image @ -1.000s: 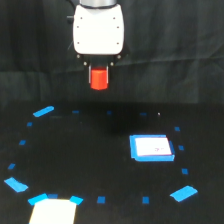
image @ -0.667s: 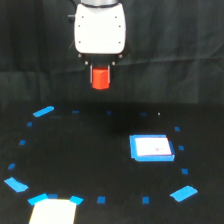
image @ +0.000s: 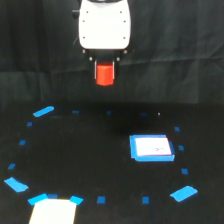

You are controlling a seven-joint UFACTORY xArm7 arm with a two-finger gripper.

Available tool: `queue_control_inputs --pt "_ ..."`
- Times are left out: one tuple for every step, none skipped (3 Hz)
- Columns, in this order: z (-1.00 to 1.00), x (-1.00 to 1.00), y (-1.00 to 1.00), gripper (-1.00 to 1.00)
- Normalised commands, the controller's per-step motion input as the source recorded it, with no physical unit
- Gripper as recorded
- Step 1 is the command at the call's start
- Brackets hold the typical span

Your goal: Pick up the red object from the table

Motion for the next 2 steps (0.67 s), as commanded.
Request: queue_control_inputs --pt "0.81 -0.04 -0.25 -1.0" --pt "-0.22 0.39 -0.16 -1.0"
